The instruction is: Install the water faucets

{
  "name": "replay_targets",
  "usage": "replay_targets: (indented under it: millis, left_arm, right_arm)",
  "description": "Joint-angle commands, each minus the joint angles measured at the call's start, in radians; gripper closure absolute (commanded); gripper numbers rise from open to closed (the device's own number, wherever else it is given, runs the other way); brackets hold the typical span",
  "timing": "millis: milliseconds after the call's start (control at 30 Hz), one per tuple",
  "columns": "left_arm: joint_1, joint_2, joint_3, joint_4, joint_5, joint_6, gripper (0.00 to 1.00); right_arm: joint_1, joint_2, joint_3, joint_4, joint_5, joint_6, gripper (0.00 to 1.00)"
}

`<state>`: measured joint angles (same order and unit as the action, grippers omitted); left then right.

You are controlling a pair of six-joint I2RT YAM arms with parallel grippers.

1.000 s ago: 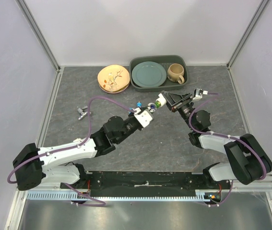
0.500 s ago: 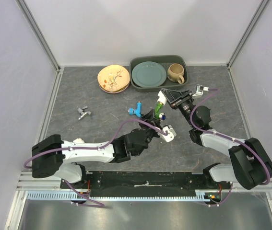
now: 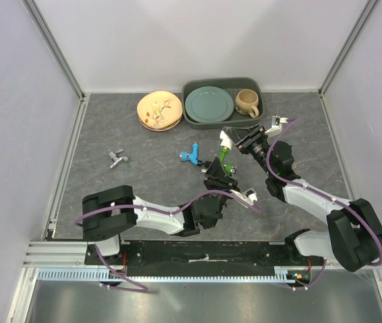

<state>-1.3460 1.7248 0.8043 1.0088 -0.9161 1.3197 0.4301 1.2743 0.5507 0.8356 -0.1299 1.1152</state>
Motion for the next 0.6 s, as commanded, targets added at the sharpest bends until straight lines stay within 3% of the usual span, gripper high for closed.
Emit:
replay_targets:
  millis: [0, 233, 367, 567]
  left_arm:
    - [0.013, 0.044, 0.027, 0.068, 0.072, 0.136, 0.98]
    - [0.011, 0.044, 0.007, 0.105, 0.060, 0.105, 0.98]
    - [0.010, 0.036, -0.007, 0.134, 0.056, 0.072, 0.98]
    - [0.011, -0.030, -0.034, 0.073, 0.077, -0.077, 0.98]
  right_arm:
    - [0.096, -0.064, 0.066, 0.092, -0.238, -0.003, 0.99]
    - [0.095, -0.066, 0.066, 0.099, -0.241, -0.002, 0.67]
    - [0.096, -0.058, 0.066, 0.109, -0.244, 0.000, 0.36]
    - [0.096, -0.056, 0.057, 0.145, -0.238, 0.009, 0.11]
